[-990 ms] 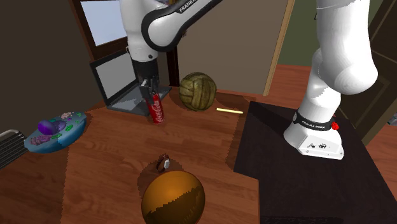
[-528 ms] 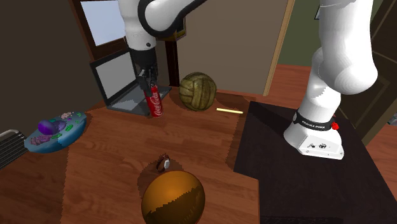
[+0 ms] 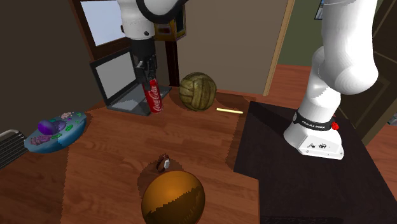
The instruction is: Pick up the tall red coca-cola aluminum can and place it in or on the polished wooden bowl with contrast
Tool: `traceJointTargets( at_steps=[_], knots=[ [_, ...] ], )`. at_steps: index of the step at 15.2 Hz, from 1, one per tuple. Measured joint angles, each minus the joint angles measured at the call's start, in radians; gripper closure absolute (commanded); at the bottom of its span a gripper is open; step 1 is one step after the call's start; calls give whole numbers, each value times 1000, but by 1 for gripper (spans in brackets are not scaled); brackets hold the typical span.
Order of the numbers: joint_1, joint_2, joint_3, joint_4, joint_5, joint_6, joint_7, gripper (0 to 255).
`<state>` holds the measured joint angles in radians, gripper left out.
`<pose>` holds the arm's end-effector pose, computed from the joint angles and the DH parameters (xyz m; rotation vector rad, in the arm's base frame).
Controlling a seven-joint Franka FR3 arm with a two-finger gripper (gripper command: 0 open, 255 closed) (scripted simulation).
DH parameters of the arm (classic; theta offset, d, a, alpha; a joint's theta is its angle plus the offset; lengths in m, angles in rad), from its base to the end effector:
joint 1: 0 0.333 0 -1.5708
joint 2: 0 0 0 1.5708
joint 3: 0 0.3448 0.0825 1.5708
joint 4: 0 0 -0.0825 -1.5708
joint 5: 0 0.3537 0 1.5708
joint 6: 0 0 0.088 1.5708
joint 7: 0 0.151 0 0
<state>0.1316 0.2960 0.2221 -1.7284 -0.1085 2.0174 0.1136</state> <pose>0.5891 0.1947 0.4102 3.0793 0.4301 0.0139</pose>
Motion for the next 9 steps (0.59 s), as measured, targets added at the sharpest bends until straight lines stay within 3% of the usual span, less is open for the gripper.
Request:
traceJointTargets(
  at_steps=[9],
  knots=[
    [101, -116, 72, -123, 14, 1, 171, 255]
  ],
)
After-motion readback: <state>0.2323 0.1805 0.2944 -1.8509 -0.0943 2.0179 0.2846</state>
